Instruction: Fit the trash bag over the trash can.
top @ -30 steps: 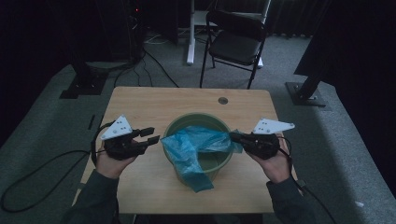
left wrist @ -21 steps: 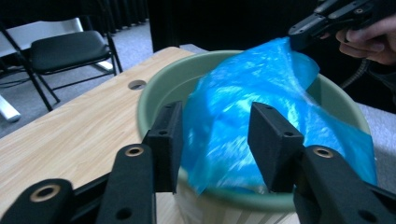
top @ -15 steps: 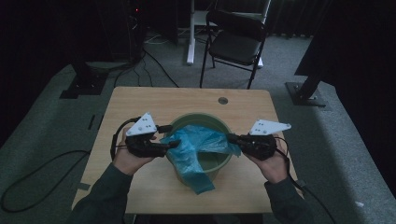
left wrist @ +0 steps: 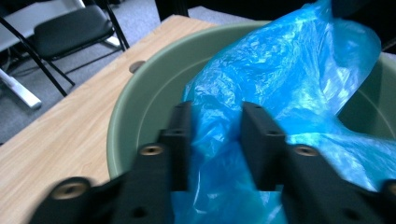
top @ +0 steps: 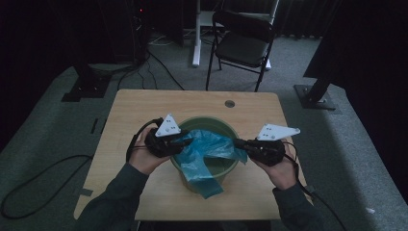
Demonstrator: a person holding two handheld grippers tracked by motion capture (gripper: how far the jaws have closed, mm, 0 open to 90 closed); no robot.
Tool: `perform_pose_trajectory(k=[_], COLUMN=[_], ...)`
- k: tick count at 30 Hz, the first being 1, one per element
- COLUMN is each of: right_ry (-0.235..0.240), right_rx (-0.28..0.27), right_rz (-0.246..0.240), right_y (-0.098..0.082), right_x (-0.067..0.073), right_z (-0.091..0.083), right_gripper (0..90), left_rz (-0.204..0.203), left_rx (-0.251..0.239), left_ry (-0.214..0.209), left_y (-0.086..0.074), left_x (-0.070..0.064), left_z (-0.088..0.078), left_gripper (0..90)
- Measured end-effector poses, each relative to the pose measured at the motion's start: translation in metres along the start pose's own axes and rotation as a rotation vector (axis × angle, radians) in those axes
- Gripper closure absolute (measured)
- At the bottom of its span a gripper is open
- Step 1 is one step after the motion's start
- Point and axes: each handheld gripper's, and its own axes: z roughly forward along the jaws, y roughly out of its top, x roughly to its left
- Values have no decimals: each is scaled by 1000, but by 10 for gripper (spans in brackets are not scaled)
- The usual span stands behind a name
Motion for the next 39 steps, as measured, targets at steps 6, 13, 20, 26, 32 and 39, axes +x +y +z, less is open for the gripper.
perform_pose_trajectory(k=[6, 13, 20, 26, 32, 39], right_ry=[3, 1, 1, -8, -17, -24], right_rx=[7, 10, 10, 17, 22, 36], right_rz=[-5, -1, -3, -5, 3, 7], right_y=[-2, -5, -9, -14, -20, -29], right_x=[1, 0, 1, 0, -1, 0], right_z=[1, -2, -6, -12, -20, -28], right_gripper=[900, 900, 900, 900, 900, 900], left_rz=[-10, -73, -145, -203, -243, -285], left_rx=[-28, -62, -75, -80, -78, -71], left_ry=[-8, -36, -39, -30, -16, -4], left_y=[-1, -6, -11, -19, -28, -39], left_x=[3, 15, 28, 38, 48, 57], left_z=[-5, -11, -13, -13, -14, -13], left_gripper=[881, 882, 885, 885, 887, 887])
